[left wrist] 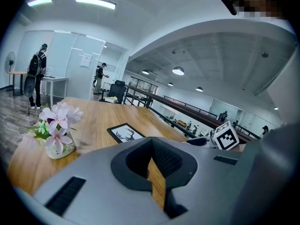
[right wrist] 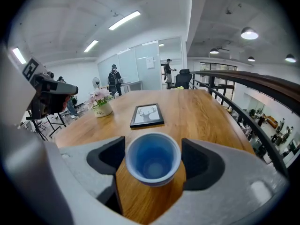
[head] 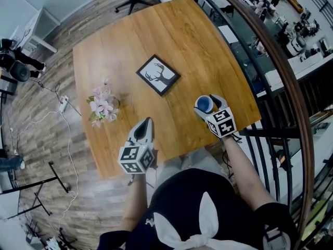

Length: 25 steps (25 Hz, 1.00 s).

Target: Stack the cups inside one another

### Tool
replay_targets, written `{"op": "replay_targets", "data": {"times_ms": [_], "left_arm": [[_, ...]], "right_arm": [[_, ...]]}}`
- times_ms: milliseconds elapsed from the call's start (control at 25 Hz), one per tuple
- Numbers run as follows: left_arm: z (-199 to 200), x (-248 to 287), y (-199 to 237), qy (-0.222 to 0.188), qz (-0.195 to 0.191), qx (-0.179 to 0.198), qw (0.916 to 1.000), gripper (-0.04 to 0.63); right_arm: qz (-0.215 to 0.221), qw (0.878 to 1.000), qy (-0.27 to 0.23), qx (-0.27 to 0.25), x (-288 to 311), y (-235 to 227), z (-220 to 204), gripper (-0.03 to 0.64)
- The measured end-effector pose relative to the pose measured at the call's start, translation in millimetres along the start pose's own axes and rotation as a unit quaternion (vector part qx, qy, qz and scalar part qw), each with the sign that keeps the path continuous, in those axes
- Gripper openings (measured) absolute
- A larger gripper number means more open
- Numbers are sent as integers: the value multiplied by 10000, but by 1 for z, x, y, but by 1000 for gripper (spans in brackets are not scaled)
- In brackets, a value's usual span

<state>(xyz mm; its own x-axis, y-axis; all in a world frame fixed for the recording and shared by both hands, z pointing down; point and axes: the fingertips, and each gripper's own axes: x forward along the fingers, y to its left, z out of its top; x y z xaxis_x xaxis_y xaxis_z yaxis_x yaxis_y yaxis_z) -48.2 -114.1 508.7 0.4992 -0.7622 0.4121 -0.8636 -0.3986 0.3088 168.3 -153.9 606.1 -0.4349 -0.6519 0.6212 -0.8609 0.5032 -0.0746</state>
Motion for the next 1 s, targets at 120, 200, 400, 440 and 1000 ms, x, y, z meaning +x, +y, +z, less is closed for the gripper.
{"op": "replay_targets", "data": {"times_ms": [120,200,400,440,1000], "left_arm": [[2,0,-2,-45,-34,-21,10000,15],[4,1,-4,-73,-65,-14,10000,15],[8,0,-7,-96,-153,-10,9998,15],[8,-1,-7,-105,-164,-8,9998,15],[20,-5,-20,-207,-372,94,9990,15]], "right_arm": [[-15,9998,-178,-42,-10,0,15,371],[-37,9995,-303,-70,-18,1,25,371],[-129,9973,-714,-90,-41,5,52,371],[-134,9968,-785,-72,-46,6,57,371],[-365,9846,-1680,-326,-100,23,102,251]]}}
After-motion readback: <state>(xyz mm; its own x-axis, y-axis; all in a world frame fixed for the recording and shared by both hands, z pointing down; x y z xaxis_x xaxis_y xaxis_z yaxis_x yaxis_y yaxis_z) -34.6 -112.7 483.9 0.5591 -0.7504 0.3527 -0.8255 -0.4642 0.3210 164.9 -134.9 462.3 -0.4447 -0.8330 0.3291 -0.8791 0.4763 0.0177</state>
